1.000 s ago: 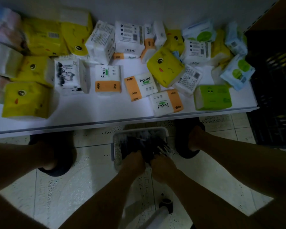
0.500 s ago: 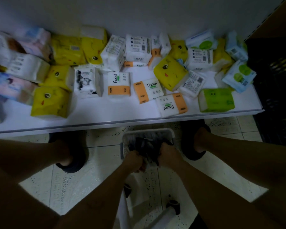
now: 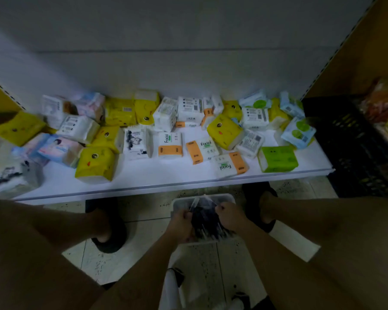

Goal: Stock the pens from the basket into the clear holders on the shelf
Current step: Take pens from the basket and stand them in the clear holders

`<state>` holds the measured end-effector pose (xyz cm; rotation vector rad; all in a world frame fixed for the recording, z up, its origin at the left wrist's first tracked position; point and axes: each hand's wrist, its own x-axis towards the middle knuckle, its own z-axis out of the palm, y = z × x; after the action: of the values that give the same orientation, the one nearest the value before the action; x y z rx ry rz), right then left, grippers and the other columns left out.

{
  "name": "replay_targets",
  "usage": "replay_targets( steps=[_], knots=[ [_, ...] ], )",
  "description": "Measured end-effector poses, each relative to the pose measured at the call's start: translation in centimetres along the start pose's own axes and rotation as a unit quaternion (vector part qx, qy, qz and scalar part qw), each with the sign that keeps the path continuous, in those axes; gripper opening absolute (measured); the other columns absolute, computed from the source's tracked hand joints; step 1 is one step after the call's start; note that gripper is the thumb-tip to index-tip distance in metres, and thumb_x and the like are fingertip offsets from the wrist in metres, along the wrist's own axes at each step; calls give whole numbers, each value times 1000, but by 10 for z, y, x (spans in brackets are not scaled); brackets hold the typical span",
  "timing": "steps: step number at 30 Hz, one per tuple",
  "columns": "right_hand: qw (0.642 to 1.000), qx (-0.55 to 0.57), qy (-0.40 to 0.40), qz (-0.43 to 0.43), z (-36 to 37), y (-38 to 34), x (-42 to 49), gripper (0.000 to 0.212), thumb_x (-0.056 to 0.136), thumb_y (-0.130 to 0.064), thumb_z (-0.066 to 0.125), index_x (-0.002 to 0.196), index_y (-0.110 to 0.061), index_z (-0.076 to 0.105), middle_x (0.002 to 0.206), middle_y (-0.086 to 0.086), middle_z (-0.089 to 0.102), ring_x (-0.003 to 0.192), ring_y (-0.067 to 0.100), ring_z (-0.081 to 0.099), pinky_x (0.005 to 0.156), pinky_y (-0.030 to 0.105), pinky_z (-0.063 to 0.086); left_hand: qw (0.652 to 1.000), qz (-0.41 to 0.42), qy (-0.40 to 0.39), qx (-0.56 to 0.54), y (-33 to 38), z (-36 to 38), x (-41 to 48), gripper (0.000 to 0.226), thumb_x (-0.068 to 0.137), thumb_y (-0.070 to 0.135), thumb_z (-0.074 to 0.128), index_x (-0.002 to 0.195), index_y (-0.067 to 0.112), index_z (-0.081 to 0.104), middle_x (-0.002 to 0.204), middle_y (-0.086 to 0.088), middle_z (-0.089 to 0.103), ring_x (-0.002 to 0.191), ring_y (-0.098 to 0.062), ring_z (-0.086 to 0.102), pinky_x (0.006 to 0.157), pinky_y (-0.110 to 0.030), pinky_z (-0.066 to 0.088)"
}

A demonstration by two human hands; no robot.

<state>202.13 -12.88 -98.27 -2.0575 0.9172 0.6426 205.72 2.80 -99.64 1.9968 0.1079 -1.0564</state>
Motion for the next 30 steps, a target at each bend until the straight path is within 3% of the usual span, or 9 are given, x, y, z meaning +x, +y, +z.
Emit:
replay_targets(
  steps=[2,5,7,12,18,21,23,26,30],
  knots=[
    [999,28,2,-25,1,-3,-7,32,101,-19,41,120,0,58,103,19,63,68,15,47,75,32,46,999,9,-12,-29,11,-7,-8,29,103,15,29,114,0,50,80,-11,60,61,-15,56,45,-20,46],
    [992,123,-34,-20,-4,-16,-19,30,101,-10,39,128,-2,51,75,13,63,61,22,60,59,34,56,999,23,-11,-44,28,-19,-18,22,96,1,30,94,3,52,70,-7,54,56,-15,49,50,-24,39],
    [991,120,-38,-48,-8,-24,-29,22,101,-9,37,116,-8,53,78,10,65,61,19,62,61,33,56,998,41,8,-50,37,-26,-19,23,95,1,34,85,6,53,69,-8,52,56,-17,47,50,-26,38],
    [983,122,17,-139,-16,-49,-43,23,88,-4,51,104,-17,61,94,6,64,80,24,61,66,37,54,981,167,94,-17,49,-42,-31,29,100,38,42,102,12,54,80,-2,57,69,-18,53,56,-25,39],
    [966,88,91,-226,-36,-85,-55,24,103,-21,36,110,-20,59,88,-11,52,82,11,50,69,24,36,968,204,144,-1,76,-66,-46,24,102,23,41,101,14,63,78,-2,62,69,-19,58,65,-33,46],
    [950,109,108,-272,-44,-102,-66,20,104,-21,36,98,-23,55,69,-10,48,58,0,45,53,12,35,951,248,176,49,96,-82,-60,33,104,28,34,110,10,61,94,-10,64,86,-25,60,65,-27,35],
    [938,176,93,-284,-49,-115,-76,19,103,-15,41,94,-20,57,64,1,52,49,8,50,47,19,42,934,293,198,52,112,-92,-73,37,103,37,31,110,12,57,91,-10,61,83,-23,58,62,-28,32],
    [915,212,112,-324,-60,-132,-89,18,100,-7,45,90,-18,56,79,5,63,57,12,55,52,23,44,906,360,221,29,136,-106,-90,31,102,35,36,108,16,59,79,-2,59,67,-7,52,56,-16,35],
    [878,238,145,-388,-80,-156,-114,24,99,-8,49,111,-27,58,81,-7,65,67,-1,58,59,14,40,884,404,234,-13,166,-122,-116,22,99,27,49,93,13,65,76,-4,62,63,-9,52,56,-18,38]
  ],
)
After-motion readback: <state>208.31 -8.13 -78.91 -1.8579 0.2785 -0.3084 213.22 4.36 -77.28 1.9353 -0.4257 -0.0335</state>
